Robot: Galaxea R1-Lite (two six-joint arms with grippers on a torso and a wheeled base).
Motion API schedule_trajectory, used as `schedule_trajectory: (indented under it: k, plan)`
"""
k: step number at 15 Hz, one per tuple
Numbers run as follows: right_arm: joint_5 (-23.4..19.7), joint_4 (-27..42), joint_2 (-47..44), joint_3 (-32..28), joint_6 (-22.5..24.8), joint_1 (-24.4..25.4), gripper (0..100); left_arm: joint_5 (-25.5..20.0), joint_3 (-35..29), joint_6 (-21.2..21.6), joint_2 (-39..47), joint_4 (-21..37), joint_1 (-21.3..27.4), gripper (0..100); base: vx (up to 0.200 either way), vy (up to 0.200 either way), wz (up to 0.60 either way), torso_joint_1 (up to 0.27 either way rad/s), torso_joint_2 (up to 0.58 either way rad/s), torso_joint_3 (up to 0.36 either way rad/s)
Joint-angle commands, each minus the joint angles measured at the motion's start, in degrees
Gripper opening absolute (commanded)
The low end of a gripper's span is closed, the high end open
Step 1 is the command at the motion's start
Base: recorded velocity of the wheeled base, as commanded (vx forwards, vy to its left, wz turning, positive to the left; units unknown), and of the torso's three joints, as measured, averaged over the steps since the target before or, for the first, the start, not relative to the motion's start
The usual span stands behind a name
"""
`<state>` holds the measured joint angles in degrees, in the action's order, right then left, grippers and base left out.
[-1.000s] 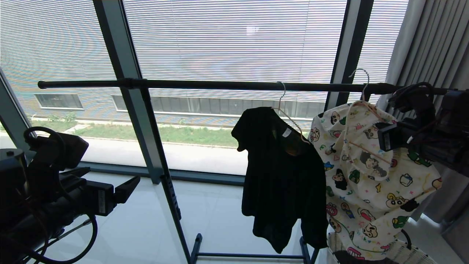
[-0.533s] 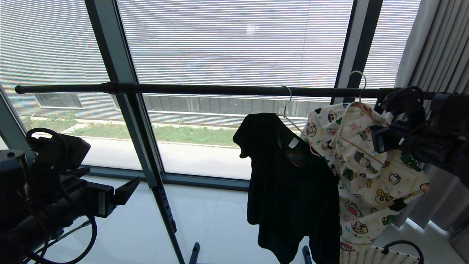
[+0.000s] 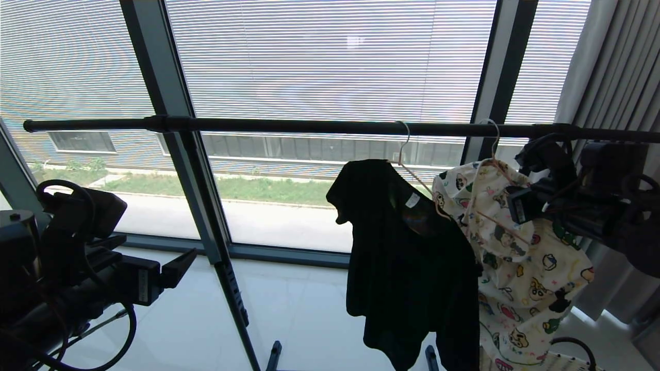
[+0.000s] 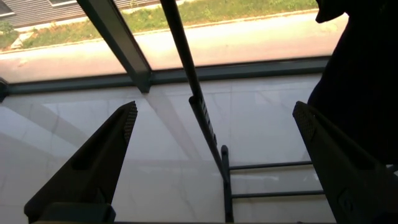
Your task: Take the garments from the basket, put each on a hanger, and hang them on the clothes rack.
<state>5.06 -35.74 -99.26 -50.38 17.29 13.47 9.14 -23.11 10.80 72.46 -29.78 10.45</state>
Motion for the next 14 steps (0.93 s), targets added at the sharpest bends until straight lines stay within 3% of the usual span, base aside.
schedule_trajectory:
  k: [1, 2, 6, 8, 10, 11, 12, 13, 14]
  plan:
    - [0.04, 0.06, -0.32, 0.20, 0.03, 0.24, 0, 0.00, 0.00, 0.01, 0.14, -0.01, 0.01, 100, 0.000, 0.000, 0.00, 0.000, 0.00, 0.000]
    - [0.04, 0.59, 0.12, 0.46, 0.03, 0.33, 100, 0.09, 0.00, 0.01, 0.22, -0.01, 0.01, 100, 0.000, 0.000, 0.00, 0.000, 0.00, 0.000]
    - [0.13, 9.55, 11.19, 3.10, -0.94, -0.46, 100, 0.44, 1.23, -0.08, -1.27, -0.01, -0.16, 100, 0.000, 0.000, 0.00, 0.000, 0.00, 0.000]
    - [0.13, 20.54, 22.70, 3.71, -4.72, -1.69, 100, 1.49, 4.04, -0.08, -5.58, -0.01, -0.16, 100, 0.000, 0.000, 0.00, 0.000, 0.00, 0.000]
    - [0.13, 35.13, 35.62, 4.07, -8.32, -3.98, 100, 5.45, 8.52, 0.01, -12.08, -0.01, -0.08, 100, 0.000, 0.000, 0.00, 0.000, 0.00, 0.000]
    - [0.13, 38.73, 39.05, 4.42, -8.85, -4.68, 100, 6.77, 9.93, 0.01, -14.28, -0.01, -0.16, 100, 0.000, 0.000, 0.00, 0.000, 0.00, 0.000]
    - [0.13, 46.29, 48.98, 6.61, -9.20, -7.32, 100, 11.25, 13.27, 1.24, -21.22, 0.07, -0.08, 100, 0.000, 0.000, 0.00, 0.000, 0.00, 0.000]
    - [0.13, 47.61, 51.88, 7.93, -9.20, -8.29, 100, 12.57, 14.06, 1.77, -22.98, 0.16, -0.16, 100, 0.000, 0.000, 0.00, 0.000, 0.00, 0.000]
    - [0.30, 50.24, 61.90, 13.82, -9.11, -11.19, 100, 17.66, 17.66, 3.35, -29.39, 0.16, -0.16, 100, 0.000, 0.000, 0.00, 0.000, 0.00, 0.000]
